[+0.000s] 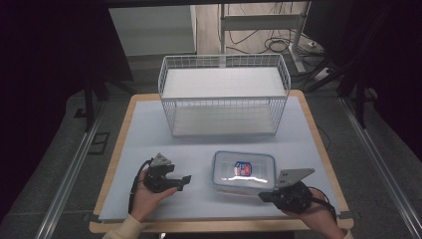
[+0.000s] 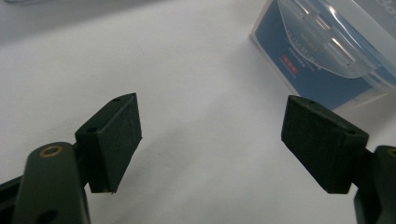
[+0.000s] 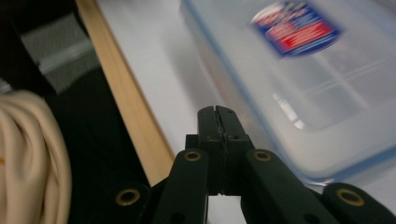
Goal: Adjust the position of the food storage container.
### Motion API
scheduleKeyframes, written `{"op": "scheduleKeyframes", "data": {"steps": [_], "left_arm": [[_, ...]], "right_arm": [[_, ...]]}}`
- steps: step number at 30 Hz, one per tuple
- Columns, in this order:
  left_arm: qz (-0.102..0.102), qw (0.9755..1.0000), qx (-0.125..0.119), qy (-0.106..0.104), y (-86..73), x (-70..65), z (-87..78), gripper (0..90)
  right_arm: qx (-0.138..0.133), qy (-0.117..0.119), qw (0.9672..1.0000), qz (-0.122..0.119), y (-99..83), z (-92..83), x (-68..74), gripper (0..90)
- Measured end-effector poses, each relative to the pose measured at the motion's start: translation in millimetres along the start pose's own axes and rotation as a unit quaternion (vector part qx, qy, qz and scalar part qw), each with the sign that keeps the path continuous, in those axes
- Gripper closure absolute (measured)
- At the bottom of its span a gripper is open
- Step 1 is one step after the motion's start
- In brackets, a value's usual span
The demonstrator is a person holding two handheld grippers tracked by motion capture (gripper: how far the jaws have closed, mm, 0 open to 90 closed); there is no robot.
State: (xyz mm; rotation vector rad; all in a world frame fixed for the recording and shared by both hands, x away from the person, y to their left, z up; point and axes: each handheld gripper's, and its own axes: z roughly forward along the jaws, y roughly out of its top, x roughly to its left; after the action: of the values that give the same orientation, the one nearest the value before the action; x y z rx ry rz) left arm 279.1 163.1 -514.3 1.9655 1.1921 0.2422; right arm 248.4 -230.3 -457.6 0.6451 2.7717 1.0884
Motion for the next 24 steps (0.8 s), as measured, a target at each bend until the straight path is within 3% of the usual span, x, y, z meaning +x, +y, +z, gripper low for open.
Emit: {"op": "scheduleKeyframes", "data": {"steps": [5,7,18,24], "left_arm": [[0.002,1.0000,0.001,-0.001,-0.2,-1.6,1.2,20.0],[0.003,1.0000,0.002,-0.001,-0.1,-1.9,1.4,20.0],[0.004,1.0000,-0.004,0.001,0.0,-1.4,1.0,20.4],[0.004,1.0000,-0.003,0.002,0.2,-1.1,1.9,20.4]], "right_arm": [[0.027,-0.002,0.9996,-0.005,-8.8,10.3,1.6,89.8],[0.048,-0.015,0.9987,-0.012,-14.5,15.8,-0.1,89.8],[0.051,-0.045,0.9977,0.003,-20.9,21.9,-13.8,89.9],[0.046,-0.040,0.9981,0.009,-21.9,23.0,-19.1,89.9]]}}
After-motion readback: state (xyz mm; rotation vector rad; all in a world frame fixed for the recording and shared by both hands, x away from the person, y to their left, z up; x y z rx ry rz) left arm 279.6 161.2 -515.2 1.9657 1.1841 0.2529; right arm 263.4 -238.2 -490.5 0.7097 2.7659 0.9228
